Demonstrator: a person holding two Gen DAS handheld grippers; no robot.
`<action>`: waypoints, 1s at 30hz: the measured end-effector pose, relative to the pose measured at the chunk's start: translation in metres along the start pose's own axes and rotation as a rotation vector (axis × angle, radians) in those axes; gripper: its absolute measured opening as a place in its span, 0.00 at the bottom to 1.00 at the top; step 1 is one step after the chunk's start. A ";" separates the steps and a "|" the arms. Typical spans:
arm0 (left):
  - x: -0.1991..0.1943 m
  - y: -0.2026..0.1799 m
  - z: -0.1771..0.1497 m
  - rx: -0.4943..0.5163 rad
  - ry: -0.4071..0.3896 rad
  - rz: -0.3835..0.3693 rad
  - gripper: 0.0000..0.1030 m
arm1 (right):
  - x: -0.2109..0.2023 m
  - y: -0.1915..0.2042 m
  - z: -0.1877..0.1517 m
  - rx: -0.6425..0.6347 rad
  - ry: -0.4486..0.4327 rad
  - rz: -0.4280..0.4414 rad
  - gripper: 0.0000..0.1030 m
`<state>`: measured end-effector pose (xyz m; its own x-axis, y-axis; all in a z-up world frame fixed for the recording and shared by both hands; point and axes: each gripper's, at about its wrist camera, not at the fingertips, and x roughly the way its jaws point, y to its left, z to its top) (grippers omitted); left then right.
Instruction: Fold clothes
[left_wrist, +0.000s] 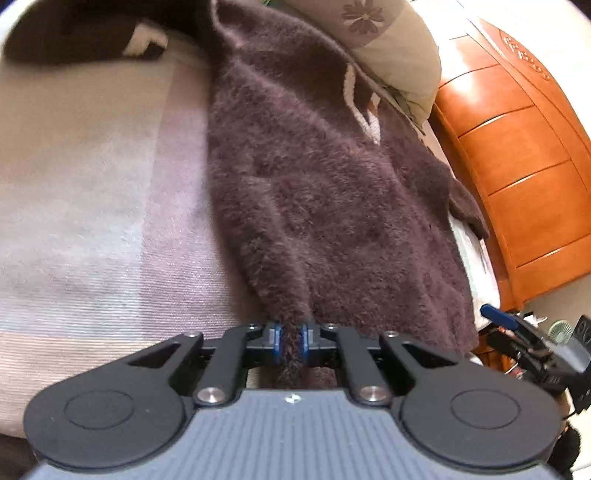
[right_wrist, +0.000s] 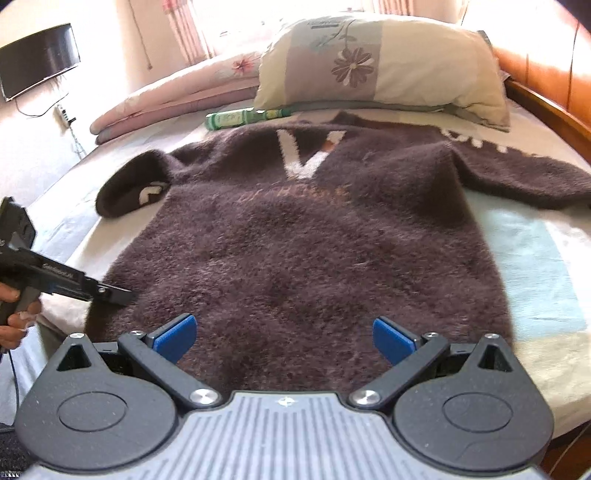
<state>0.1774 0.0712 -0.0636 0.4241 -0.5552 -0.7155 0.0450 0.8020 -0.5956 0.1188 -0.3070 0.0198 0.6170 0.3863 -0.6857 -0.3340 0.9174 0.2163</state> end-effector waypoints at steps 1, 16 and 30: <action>-0.008 0.001 0.001 0.004 -0.009 0.010 0.07 | -0.001 -0.003 0.000 0.003 -0.001 -0.005 1.00; -0.030 -0.072 0.046 0.405 -0.124 0.134 0.46 | 0.071 -0.029 0.015 -0.076 0.117 -0.162 1.00; 0.040 -0.067 0.056 0.560 -0.092 0.265 0.50 | 0.036 -0.054 0.011 -0.025 0.097 -0.155 1.00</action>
<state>0.2422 0.0074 -0.0314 0.5609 -0.3205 -0.7633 0.3845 0.9174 -0.1026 0.1671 -0.3415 -0.0085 0.5912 0.2281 -0.7736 -0.2586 0.9621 0.0860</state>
